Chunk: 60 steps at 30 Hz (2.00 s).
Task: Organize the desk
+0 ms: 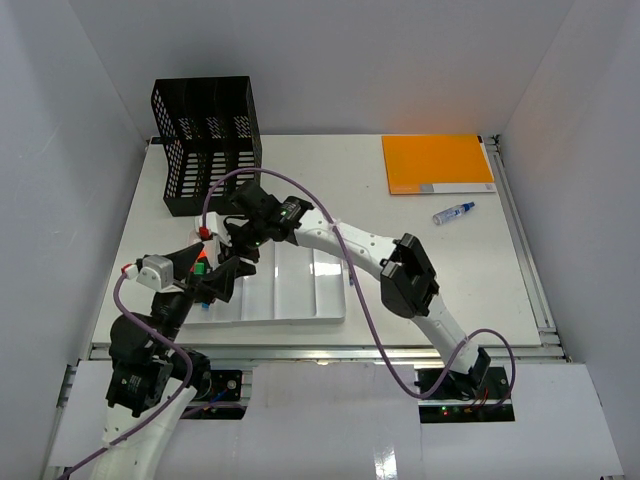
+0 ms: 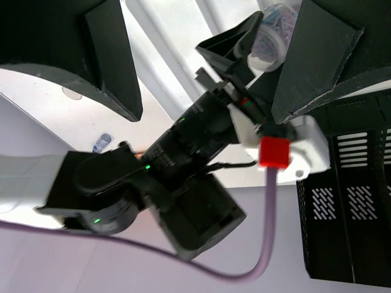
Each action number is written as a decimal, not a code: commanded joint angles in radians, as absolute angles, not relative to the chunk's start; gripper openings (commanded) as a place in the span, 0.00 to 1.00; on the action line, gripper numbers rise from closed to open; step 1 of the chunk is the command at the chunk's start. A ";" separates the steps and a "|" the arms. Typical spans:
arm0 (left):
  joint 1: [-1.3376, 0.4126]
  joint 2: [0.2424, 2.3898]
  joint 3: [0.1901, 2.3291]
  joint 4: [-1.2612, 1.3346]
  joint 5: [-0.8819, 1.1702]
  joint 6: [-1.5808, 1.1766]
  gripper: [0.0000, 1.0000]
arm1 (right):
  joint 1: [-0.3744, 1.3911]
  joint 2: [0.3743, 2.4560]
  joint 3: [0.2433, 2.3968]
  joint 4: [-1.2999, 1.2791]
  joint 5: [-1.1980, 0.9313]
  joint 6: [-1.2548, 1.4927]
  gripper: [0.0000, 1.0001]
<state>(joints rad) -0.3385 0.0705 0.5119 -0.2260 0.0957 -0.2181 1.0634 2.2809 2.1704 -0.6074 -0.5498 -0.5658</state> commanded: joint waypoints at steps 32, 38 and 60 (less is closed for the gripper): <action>-0.341 0.034 0.499 -0.195 0.086 -0.222 0.98 | 0.975 2.057 1.882 -0.437 -0.547 -0.503 0.91; -0.341 0.116 0.494 -0.177 0.136 -0.269 0.98 | 0.837 1.789 1.593 -0.419 -0.578 -0.490 0.91; -0.630 1.791 1.487 -0.440 0.028 -0.538 0.76 | -0.202 1.112 0.852 -0.135 -0.882 -0.123 0.79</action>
<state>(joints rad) -0.5801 1.5683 1.2101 -0.2269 0.1447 -0.5430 -0.1715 1.1987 0.9340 -0.2363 -0.7540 -0.1688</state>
